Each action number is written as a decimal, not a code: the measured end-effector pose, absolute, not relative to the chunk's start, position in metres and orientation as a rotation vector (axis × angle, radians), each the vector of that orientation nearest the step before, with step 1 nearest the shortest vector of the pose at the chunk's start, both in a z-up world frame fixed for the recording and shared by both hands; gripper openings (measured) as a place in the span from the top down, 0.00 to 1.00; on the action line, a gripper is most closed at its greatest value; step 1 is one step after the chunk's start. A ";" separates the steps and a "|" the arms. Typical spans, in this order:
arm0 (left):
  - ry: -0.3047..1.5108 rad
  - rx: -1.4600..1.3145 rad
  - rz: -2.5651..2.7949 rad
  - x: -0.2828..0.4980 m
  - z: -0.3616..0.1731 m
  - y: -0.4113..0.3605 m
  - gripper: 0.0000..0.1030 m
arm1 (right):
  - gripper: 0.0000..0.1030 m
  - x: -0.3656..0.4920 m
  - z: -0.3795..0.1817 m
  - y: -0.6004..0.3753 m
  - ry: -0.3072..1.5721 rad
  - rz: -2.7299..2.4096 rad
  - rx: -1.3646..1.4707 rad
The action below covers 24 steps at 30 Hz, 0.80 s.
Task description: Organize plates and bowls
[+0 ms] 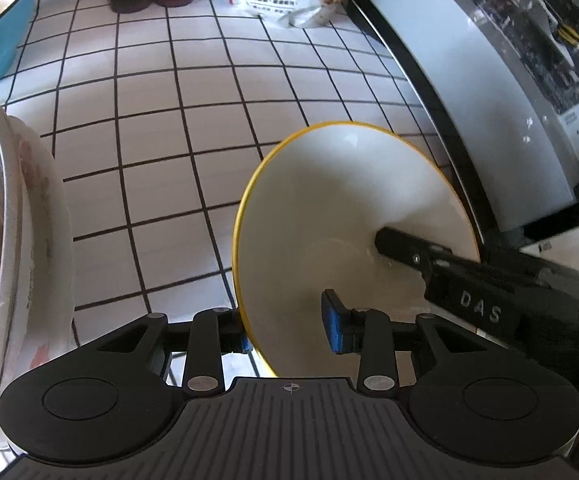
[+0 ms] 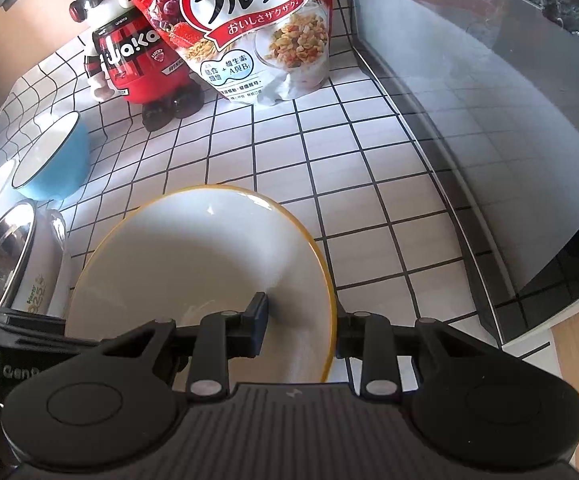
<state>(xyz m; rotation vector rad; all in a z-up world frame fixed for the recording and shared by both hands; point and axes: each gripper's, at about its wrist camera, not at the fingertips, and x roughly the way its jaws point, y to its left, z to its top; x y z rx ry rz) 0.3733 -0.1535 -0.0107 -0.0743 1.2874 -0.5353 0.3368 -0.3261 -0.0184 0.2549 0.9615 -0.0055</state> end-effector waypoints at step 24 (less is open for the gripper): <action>0.560 -0.155 -0.584 0.398 0.215 0.040 0.65 | 0.37 0.374 0.211 -0.205 0.487 0.121 0.024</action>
